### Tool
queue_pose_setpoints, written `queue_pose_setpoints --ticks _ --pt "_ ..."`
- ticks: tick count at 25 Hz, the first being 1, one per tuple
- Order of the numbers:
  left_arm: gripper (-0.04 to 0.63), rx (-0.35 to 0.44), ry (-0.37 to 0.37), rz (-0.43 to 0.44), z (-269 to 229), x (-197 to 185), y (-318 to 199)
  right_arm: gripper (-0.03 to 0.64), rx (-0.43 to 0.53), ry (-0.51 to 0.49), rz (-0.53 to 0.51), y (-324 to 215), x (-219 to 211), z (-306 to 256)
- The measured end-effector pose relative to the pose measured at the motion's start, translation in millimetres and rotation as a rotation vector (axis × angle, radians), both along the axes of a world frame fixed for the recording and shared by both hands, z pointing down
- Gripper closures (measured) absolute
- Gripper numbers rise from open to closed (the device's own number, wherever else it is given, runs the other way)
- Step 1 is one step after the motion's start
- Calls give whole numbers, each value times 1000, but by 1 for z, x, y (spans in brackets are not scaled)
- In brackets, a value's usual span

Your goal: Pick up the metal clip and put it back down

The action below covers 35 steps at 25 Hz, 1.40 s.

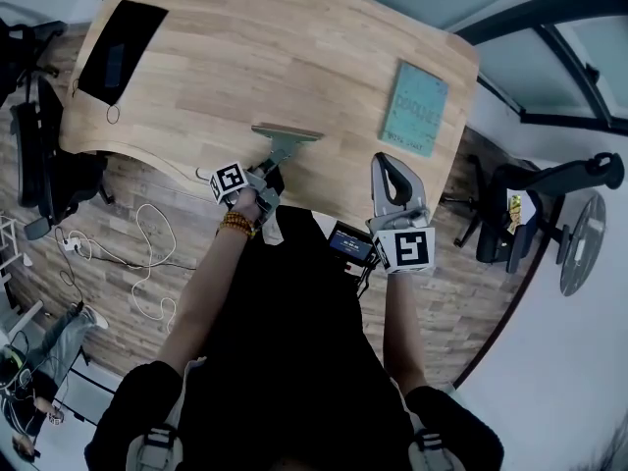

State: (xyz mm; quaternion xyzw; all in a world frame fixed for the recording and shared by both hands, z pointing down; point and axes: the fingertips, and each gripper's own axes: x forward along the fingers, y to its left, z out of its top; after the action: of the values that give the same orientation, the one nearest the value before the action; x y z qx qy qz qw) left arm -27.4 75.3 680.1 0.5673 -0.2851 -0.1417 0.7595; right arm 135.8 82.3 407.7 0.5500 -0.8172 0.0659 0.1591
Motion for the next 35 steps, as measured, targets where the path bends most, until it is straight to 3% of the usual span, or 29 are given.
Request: queue_pose_setpoints --ticks 20,27,35 --pt "586 159 35 -1 -78 -2 -29 594 38 -18 -43 -20 -12 -7" --pt "588 221 71 -43 -126 4 -48 594 49 -30 -56 -30 -14 -8" --pt "586 309 173 -90 -207 13 -75 594 66 -36 -103 -46 -26 -14"
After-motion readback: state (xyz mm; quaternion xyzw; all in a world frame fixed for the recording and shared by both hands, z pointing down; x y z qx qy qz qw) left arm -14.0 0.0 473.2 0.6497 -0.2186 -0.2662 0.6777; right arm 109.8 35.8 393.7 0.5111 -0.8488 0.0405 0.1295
